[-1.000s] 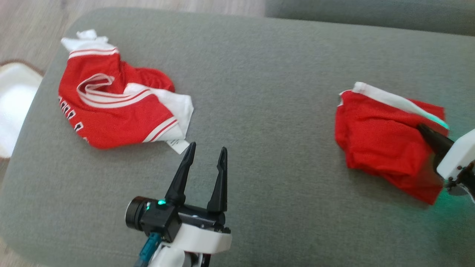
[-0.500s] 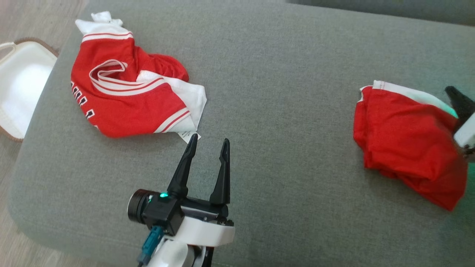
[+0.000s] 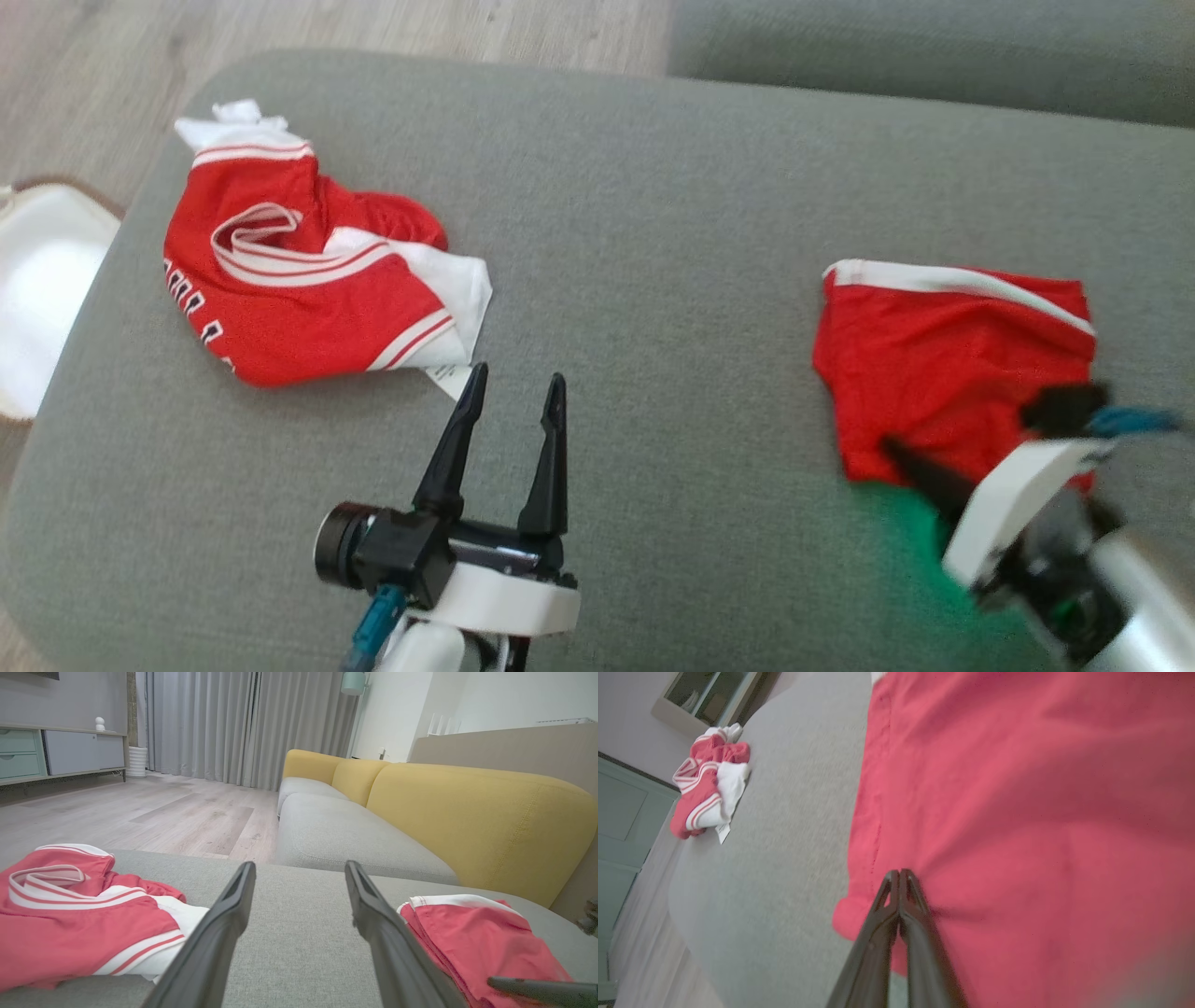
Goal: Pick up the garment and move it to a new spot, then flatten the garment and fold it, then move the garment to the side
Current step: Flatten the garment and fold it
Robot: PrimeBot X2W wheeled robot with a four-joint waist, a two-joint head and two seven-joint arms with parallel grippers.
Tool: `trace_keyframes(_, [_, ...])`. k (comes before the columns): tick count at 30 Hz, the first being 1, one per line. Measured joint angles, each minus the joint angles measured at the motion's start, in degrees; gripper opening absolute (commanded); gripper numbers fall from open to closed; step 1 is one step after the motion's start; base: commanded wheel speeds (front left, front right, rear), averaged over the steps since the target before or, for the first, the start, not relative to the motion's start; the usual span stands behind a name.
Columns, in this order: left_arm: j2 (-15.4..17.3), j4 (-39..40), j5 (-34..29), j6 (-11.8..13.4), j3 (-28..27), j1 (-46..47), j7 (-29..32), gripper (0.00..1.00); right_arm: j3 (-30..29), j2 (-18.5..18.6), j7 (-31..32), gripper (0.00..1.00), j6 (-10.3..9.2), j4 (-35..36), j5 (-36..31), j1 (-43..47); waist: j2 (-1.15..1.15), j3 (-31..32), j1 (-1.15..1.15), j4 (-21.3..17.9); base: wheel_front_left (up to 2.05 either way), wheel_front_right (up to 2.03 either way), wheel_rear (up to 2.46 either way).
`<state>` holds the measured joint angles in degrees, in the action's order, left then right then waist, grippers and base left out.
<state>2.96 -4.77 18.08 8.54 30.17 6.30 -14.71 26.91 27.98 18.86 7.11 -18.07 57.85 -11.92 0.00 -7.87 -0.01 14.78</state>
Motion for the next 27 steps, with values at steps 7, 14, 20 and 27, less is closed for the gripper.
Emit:
trace_keyframes(7, [0.0,-1.3,-1.0,-0.5,-1.5,-2.9,0.0,1.0,6.5,-6.0,-2.6,0.0,0.0,-0.4,1.2,4.6,0.0,4.5,0.0,-1.9,0.0,0.0,0.0])
trace_keyframes(14, [0.1,-1.3,-3.3,-1.0,-4.5,-6.9,0.0,1.0,7.0,-7.5,-15.5,0.63,0.0,0.2,-3.6,6.5,0.0,9.3,0.0,-4.8,0.0,0.0,0.0])
trace_keyframes(20, [0.1,-1.3,-6.0,-1.0,-7.4,-10.1,0.0,1.0,0.7,-7.4,-29.8,1.0,0.0,-2.4,-15.9,7.3,0.0,12.2,0.0,-7.6,0.0,0.0,0.0])
trace_keyframes(27, [0.1,-1.2,-7.9,-0.9,-10.4,-15.2,0.0,1.0,-15.1,-12.5,-33.1,1.0,0.0,-2.5,-33.4,15.1,0.0,14.9,0.0,-9.1,0.0,0.0,0.0])
